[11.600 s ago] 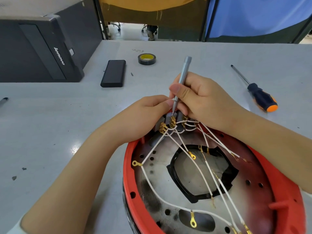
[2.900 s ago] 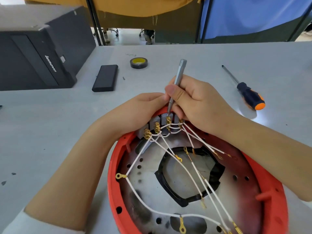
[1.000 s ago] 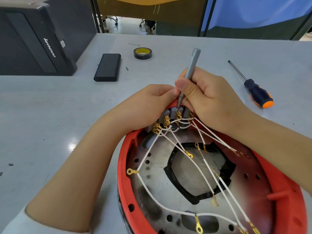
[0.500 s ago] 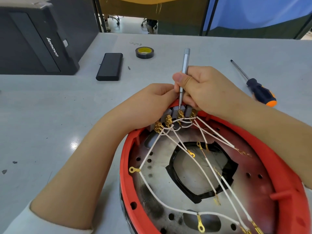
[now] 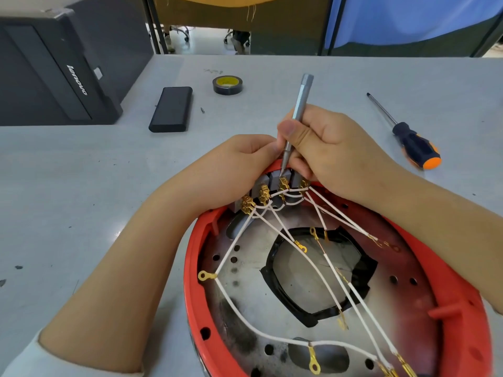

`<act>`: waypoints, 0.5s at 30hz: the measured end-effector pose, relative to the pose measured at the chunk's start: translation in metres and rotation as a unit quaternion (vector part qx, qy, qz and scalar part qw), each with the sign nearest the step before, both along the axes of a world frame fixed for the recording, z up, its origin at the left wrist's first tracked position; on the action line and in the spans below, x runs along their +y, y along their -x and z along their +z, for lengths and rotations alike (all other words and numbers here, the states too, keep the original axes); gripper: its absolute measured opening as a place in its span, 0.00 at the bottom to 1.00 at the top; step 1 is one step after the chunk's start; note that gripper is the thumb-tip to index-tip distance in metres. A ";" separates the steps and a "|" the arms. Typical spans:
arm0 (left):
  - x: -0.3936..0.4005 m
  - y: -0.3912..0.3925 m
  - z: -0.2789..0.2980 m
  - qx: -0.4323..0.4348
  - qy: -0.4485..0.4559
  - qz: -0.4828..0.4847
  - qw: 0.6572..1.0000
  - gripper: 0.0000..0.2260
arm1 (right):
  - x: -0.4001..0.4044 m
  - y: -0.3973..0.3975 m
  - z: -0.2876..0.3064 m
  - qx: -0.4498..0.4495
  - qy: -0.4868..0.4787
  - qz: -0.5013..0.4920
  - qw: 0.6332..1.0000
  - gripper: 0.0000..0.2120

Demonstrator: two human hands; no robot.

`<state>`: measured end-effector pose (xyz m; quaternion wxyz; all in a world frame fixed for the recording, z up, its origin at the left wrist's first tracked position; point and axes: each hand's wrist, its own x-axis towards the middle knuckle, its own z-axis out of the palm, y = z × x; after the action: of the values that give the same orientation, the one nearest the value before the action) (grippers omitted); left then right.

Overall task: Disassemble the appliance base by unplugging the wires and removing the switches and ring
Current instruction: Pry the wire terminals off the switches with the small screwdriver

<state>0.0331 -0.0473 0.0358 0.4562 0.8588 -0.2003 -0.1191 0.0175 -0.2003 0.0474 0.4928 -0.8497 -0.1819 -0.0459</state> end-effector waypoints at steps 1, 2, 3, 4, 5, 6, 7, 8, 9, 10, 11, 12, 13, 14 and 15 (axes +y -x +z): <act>0.000 0.000 0.000 0.001 -0.002 0.000 1.000 0.18 | 0.001 -0.002 0.001 0.004 0.008 -0.004 1.000 0.13; 0.000 0.000 0.000 0.001 -0.004 0.000 1.000 0.18 | 0.003 -0.004 0.002 0.009 0.021 -0.008 1.000 0.13; 0.000 0.000 0.000 0.000 -0.006 0.001 1.000 0.18 | 0.004 -0.006 0.004 0.015 0.036 -0.010 0.999 0.14; 0.000 0.001 0.001 0.001 -0.008 0.002 1.000 0.17 | 0.005 -0.007 0.005 0.022 0.048 -0.012 0.999 0.14; 0.000 0.001 0.001 0.003 -0.009 0.003 1.000 0.17 | 0.005 -0.009 0.006 0.030 0.056 -0.013 0.998 0.15; 0.000 0.001 0.001 0.005 -0.009 0.003 1.000 0.17 | 0.006 -0.010 0.007 0.036 0.063 -0.014 0.997 0.15; 0.000 0.001 0.002 0.005 -0.009 0.004 1.000 0.16 | 0.006 -0.011 0.008 0.040 0.068 -0.013 0.997 0.15; 0.000 0.001 0.002 0.004 -0.009 0.004 1.000 0.16 | 0.007 -0.011 0.008 0.040 0.073 -0.013 0.996 0.15; 0.000 0.000 0.001 0.004 -0.009 0.006 1.000 0.15 | 0.008 -0.011 0.008 0.036 0.079 -0.013 0.996 0.15; 0.000 0.000 0.001 0.004 -0.007 0.007 1.000 0.15 | 0.008 -0.010 0.007 0.025 0.084 -0.016 0.996 0.15; -0.001 0.000 0.000 0.006 -0.004 0.007 1.000 0.15 | 0.007 -0.008 0.006 0.012 0.083 -0.020 0.996 0.15; -0.001 0.000 0.000 0.006 -0.001 0.007 1.000 0.15 | 0.006 -0.006 0.004 0.001 0.070 -0.020 0.997 0.14; -0.001 0.000 0.000 0.006 0.002 0.005 1.000 0.15 | 0.004 -0.003 0.003 -0.001 0.042 -0.016 0.999 0.13; -0.001 0.000 0.000 0.005 0.005 0.002 1.000 0.15 | 0.002 0.000 0.002 0.002 0.009 -0.009 1.000 0.13; 0.000 0.000 0.000 0.003 0.006 0.000 1.000 0.15 | 0.000 0.001 0.001 0.005 -0.014 -0.004 1.000 0.12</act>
<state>0.0336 -0.0477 0.0356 0.4620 0.8557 -0.1995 -0.1206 0.0162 -0.2002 0.0485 0.5056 -0.8435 -0.1754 -0.0460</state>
